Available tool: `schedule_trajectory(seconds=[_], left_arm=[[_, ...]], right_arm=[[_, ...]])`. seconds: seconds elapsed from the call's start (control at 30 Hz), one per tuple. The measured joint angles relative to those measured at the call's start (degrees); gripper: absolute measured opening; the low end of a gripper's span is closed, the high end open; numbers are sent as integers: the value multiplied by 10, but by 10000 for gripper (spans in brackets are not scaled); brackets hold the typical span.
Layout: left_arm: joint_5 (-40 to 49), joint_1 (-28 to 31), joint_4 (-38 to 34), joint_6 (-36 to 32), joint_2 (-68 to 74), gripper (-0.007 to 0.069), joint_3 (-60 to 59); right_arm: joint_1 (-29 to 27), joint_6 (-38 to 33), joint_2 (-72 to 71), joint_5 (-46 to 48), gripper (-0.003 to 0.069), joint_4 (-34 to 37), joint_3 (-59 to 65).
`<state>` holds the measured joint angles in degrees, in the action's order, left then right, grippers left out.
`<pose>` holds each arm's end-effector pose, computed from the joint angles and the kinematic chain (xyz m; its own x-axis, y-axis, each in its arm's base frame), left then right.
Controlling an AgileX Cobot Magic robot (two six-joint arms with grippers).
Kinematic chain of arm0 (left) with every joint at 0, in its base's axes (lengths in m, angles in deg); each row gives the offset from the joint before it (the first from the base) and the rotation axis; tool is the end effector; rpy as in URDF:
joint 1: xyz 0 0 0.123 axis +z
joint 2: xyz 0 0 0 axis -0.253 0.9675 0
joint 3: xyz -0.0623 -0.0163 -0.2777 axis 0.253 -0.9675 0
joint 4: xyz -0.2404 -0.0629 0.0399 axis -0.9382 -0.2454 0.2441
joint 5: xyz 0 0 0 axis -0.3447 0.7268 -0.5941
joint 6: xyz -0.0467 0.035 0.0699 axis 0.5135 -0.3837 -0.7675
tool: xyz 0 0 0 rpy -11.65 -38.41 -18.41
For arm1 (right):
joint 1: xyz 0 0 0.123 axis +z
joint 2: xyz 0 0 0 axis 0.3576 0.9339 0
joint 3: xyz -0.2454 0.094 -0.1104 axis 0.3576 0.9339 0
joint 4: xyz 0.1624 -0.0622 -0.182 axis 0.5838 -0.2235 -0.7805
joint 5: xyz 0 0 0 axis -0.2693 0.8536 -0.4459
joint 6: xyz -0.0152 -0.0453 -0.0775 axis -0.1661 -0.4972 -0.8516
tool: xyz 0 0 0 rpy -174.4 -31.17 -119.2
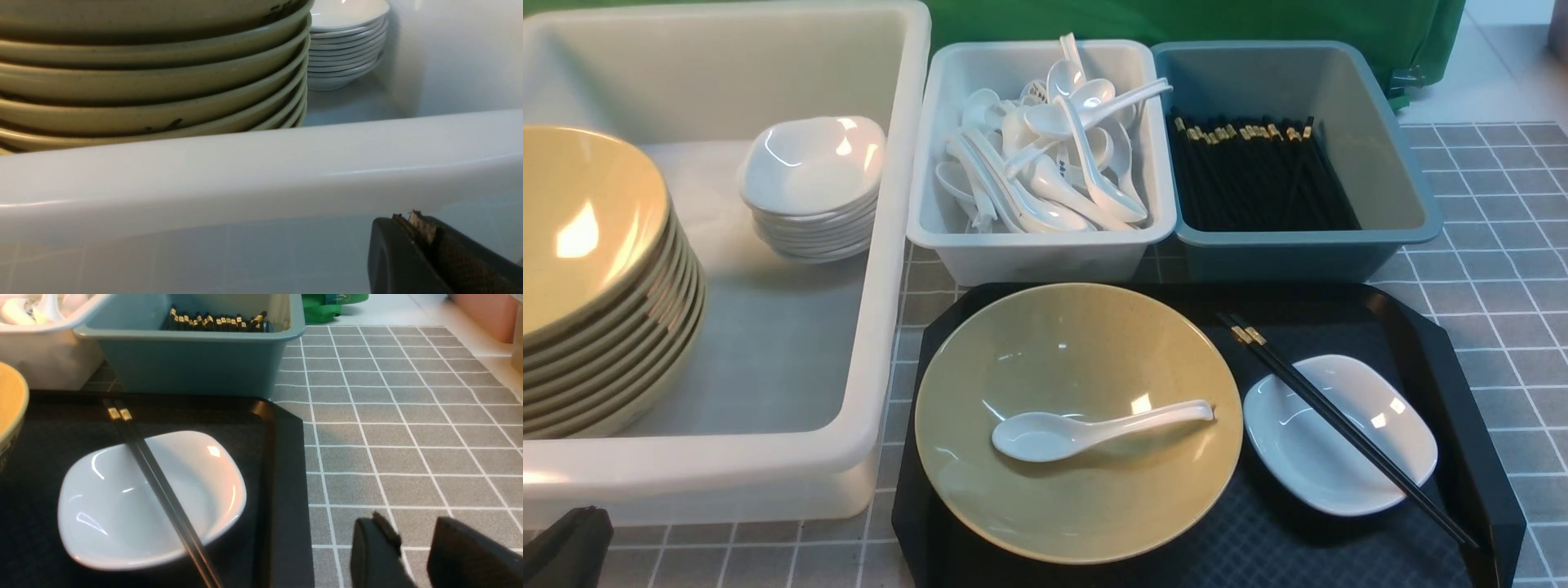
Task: On grey table put chopsticks spoon bowls plates into blue grey white boxes.
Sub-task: 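Move the grippers toward the tableware on the black tray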
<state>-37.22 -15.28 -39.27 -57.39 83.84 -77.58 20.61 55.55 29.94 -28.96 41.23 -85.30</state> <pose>0.0539 -0.0014 0.1777 -0.2277 0.0433 -0.9728 0.0281 0.9989 0.0379 0.0540 -0.0025 0.1757 -0.2438 0.0430 -0.9689 0.0388 0.9986 0.0346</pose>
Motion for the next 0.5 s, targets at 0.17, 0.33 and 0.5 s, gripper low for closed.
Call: schedule_trajectory(seconds=[0.17,0.33,0.5], left_arm=[[0,0,5,0,0,-11,0],[0,0,-5,4,0,-11,0],[-23,0,-86,41,0,-11,0]], right_arm=[[0,-1,0,0,238,0,0],[0,-1,0,0,238,0,0],[0,0,0,0,238,1,0]])
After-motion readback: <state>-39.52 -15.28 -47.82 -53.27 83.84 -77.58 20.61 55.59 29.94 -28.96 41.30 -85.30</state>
